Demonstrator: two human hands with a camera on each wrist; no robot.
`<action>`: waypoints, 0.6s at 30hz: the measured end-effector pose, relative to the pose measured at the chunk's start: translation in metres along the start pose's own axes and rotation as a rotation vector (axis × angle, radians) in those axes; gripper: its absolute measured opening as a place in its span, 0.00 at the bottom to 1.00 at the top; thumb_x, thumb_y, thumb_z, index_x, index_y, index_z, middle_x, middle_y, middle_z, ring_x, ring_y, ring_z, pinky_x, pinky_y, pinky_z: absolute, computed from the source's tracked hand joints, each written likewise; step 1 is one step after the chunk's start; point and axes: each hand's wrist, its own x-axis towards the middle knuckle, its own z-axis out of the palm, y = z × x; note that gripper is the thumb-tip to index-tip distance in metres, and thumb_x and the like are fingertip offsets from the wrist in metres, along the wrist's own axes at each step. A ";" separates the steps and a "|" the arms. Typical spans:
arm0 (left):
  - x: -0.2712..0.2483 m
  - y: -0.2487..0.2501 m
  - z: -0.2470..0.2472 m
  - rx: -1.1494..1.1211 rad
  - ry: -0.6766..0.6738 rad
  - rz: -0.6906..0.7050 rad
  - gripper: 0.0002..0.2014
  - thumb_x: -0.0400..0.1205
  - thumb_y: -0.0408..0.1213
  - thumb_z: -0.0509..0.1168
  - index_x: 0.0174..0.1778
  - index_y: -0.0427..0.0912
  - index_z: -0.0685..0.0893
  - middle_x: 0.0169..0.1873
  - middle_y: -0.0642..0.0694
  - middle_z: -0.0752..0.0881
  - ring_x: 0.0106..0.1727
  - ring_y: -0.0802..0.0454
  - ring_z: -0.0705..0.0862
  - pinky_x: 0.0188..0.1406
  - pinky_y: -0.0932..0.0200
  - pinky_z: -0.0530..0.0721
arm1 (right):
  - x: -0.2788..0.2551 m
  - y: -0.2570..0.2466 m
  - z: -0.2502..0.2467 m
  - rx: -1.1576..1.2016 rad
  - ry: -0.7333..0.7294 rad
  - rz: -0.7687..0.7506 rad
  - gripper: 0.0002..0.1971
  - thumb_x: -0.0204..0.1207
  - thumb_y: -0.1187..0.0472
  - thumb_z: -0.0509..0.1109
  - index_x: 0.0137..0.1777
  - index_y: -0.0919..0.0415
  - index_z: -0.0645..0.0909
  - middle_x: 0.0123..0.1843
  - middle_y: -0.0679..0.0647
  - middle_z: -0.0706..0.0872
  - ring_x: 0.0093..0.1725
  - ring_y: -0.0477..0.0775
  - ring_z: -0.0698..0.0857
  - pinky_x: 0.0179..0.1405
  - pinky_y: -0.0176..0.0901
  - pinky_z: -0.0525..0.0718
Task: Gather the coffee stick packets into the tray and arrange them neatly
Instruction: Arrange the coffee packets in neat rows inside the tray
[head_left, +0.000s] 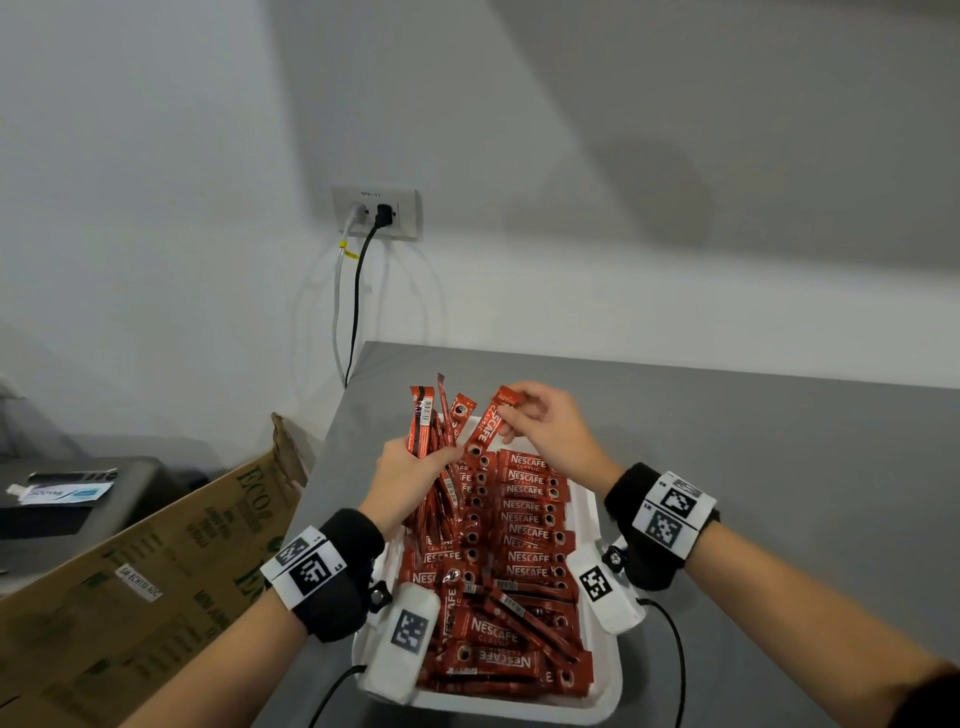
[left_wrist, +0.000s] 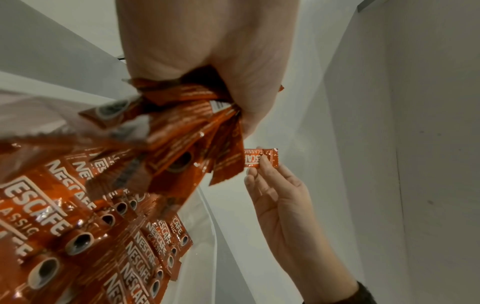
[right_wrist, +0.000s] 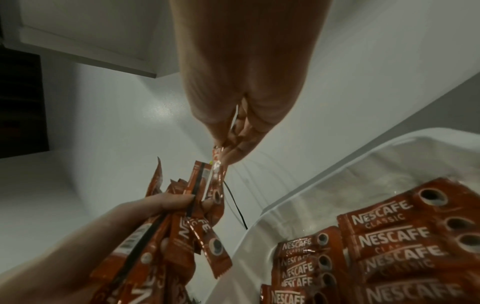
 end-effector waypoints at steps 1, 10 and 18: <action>0.000 0.000 0.000 0.006 0.006 0.003 0.04 0.78 0.36 0.70 0.45 0.41 0.85 0.45 0.40 0.90 0.47 0.43 0.89 0.56 0.47 0.85 | -0.001 0.000 -0.001 -0.012 -0.013 -0.005 0.05 0.80 0.66 0.67 0.51 0.56 0.82 0.38 0.53 0.87 0.33 0.45 0.86 0.43 0.40 0.87; -0.008 0.006 0.007 -0.035 -0.131 0.040 0.12 0.76 0.36 0.70 0.55 0.40 0.83 0.44 0.46 0.90 0.43 0.53 0.90 0.38 0.67 0.84 | -0.005 -0.002 0.005 0.031 0.013 0.014 0.14 0.76 0.65 0.73 0.59 0.54 0.77 0.37 0.52 0.85 0.33 0.44 0.86 0.41 0.38 0.86; -0.005 0.001 0.011 0.010 0.016 0.045 0.09 0.77 0.39 0.70 0.48 0.37 0.85 0.43 0.40 0.90 0.43 0.46 0.89 0.47 0.53 0.87 | -0.020 0.002 0.027 -0.012 0.053 0.058 0.07 0.73 0.64 0.75 0.50 0.58 0.83 0.40 0.48 0.87 0.40 0.41 0.86 0.45 0.32 0.84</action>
